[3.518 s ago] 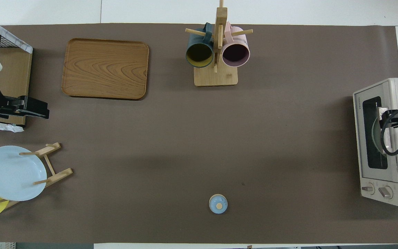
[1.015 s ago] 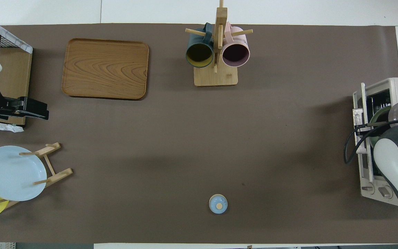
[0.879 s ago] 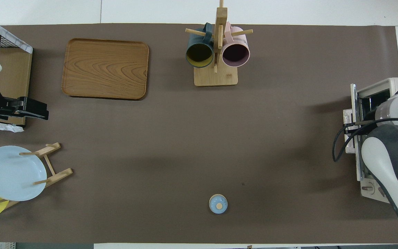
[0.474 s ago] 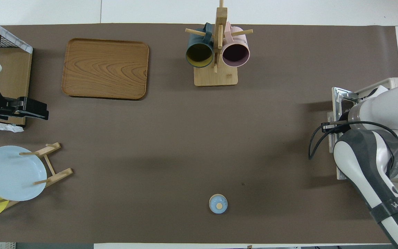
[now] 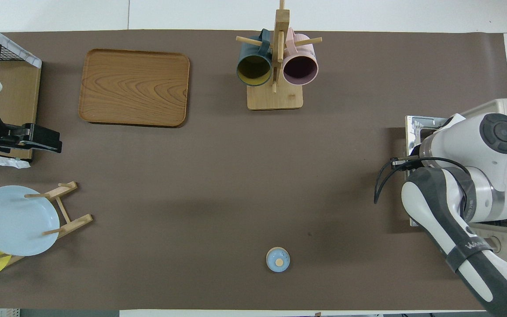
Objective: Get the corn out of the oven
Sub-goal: 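Pull the oven door down and open with the right gripper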
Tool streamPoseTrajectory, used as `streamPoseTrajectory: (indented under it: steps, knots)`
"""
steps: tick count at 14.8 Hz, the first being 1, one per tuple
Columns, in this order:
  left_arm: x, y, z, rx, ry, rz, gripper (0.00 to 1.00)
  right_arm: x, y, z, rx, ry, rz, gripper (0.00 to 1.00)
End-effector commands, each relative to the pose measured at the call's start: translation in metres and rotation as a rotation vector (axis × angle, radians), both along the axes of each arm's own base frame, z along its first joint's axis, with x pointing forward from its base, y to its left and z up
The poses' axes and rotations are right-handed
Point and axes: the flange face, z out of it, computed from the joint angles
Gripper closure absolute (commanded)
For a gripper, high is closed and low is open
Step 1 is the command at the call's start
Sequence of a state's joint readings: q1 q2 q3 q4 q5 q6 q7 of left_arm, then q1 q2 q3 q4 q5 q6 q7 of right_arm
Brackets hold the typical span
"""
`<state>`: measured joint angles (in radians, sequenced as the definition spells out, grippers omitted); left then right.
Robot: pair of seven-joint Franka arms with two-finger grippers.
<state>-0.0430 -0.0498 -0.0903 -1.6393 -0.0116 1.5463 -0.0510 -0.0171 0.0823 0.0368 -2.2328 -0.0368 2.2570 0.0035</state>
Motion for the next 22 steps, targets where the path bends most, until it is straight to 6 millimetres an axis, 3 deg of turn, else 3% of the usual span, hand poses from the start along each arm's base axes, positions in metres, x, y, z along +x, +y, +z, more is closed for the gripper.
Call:
streamPoseTrajectory:
  steps: [1, 4, 7, 11, 15, 18, 20, 22]
  knots:
    - [-0.005, 0.005, 0.003, 0.016, 0.005, 0.013, 0.00, 0.013, -0.051, -0.027, -0.045, -0.029, -0.033, 1.00]
    - [-0.005, 0.005, 0.003, 0.016, 0.005, 0.012, 0.00, 0.014, -0.048, -0.028, -0.046, -0.025, -0.065, 1.00]
    - [-0.005, 0.005, 0.003, 0.016, 0.004, 0.010, 0.00, 0.016, -0.029, -0.028, -0.004, -0.023, -0.121, 1.00]
    - [-0.005, 0.005, 0.003, 0.016, 0.004, 0.009, 0.00, 0.016, 0.011, -0.022, 0.040, -0.003, -0.181, 1.00]
    - [-0.005, 0.005, 0.003, 0.015, 0.001, 0.010, 0.00, 0.023, 0.014, -0.008, 0.039, 0.000, -0.191, 1.00]
    - [-0.005, 0.004, 0.003, 0.016, 0.004, 0.007, 0.00, 0.032, 0.013, 0.013, 0.026, 0.008, -0.172, 1.00]
    - [-0.005, 0.004, 0.003, 0.016, 0.004, 0.006, 0.00, 0.035, 0.004, 0.024, 0.018, 0.034, -0.177, 0.79]
    - [-0.005, 0.004, 0.003, 0.016, 0.004, 0.007, 0.00, 0.029, -0.003, 0.041, -0.018, 0.036, -0.137, 0.64]
